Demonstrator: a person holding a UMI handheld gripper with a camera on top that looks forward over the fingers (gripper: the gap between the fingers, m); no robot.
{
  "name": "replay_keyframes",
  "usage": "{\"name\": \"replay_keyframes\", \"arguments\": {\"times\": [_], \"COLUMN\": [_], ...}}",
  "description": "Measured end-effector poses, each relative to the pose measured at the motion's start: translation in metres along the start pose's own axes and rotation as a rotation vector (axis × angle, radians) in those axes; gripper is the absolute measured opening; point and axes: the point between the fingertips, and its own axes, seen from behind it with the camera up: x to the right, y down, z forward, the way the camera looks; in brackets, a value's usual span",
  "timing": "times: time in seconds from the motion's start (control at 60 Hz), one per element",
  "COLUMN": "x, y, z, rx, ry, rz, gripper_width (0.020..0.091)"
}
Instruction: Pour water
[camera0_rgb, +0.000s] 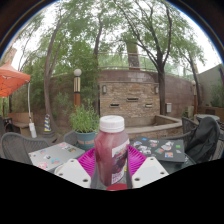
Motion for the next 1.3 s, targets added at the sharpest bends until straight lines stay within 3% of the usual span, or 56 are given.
{"name": "replay_keyframes", "arguments": {"times": [0.083,0.267,0.383,0.617,0.75,0.85,1.15,1.3], "x": [0.009,0.025,0.019,0.020,0.021,0.020,0.024,0.005], "y": [0.043,0.093,0.109,0.105,0.107,0.116,0.098,0.082], "z": [0.011,0.015,0.030,0.027,0.027,0.018,-0.105,-0.179], "rx": [-0.043,-0.092,-0.129,-0.118,-0.132,-0.200,-0.199,-0.145], "ry": [-0.015,0.016,0.015,0.023,0.028,0.008,0.073,0.056], "rz": [0.181,0.085,0.003,0.001,0.025,0.068,-0.024,-0.048], "gripper_width": [0.0411,0.0412,0.0411,0.0413,0.0579,0.0849,0.0832,0.0826]}}
